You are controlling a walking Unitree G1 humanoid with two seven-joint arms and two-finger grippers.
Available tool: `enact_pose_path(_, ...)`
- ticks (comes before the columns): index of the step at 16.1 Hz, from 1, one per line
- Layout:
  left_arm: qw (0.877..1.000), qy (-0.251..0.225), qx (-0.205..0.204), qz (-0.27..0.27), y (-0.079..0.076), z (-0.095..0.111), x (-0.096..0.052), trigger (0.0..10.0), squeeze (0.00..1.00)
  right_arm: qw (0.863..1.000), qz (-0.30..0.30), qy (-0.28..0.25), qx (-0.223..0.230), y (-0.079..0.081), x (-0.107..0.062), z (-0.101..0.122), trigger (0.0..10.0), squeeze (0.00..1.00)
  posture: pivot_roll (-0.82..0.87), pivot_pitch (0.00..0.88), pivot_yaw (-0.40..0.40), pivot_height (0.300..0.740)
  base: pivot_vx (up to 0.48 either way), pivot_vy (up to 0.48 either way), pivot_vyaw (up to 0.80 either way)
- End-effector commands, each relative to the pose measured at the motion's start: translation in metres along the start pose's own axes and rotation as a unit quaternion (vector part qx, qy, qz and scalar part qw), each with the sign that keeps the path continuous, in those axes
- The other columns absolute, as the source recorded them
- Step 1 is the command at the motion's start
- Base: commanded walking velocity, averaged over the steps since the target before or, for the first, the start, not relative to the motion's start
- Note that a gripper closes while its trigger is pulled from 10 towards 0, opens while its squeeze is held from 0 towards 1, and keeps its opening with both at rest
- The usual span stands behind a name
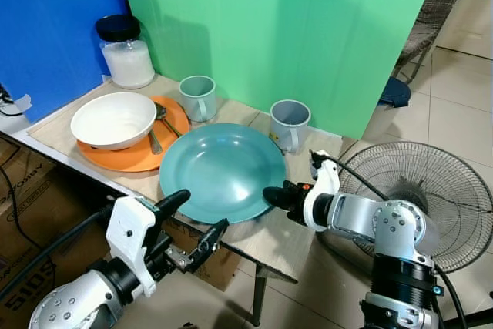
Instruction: Setting the table
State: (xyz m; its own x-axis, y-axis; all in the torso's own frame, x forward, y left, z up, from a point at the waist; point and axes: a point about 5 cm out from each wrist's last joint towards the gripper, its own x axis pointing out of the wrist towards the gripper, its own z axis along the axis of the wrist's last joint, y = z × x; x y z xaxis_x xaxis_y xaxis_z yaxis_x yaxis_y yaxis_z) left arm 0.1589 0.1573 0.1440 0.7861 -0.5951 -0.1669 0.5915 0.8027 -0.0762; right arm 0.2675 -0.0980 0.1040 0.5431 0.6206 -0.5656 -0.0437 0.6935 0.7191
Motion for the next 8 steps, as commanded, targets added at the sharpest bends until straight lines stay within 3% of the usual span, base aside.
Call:
enact_pose_path(1, 1.000, 0.000, 0.012, 0.002, 0.0000, 0.0019, 0.0001, 10.0, 0.00, 1.000, 0.010, -0.012, 0.009, 0.0060, 0.0045, 0.0012, 0.0, 0.00, -0.07, 0.000, -0.004, 0.740, 0.000, 0.000, 0.00)
enact_pose_path(8, 1.000, -0.003, 0.023, 0.018, 0.0031, 0.0021, 0.0000, 10.0, 0.00, 0.998, 0.048, -0.035, 0.018, 0.0049, 0.0011, 0.0060, 0.0, 0.00, -0.06, 0.000, -0.004, 0.740, 0.000, 0.000, 0.00)
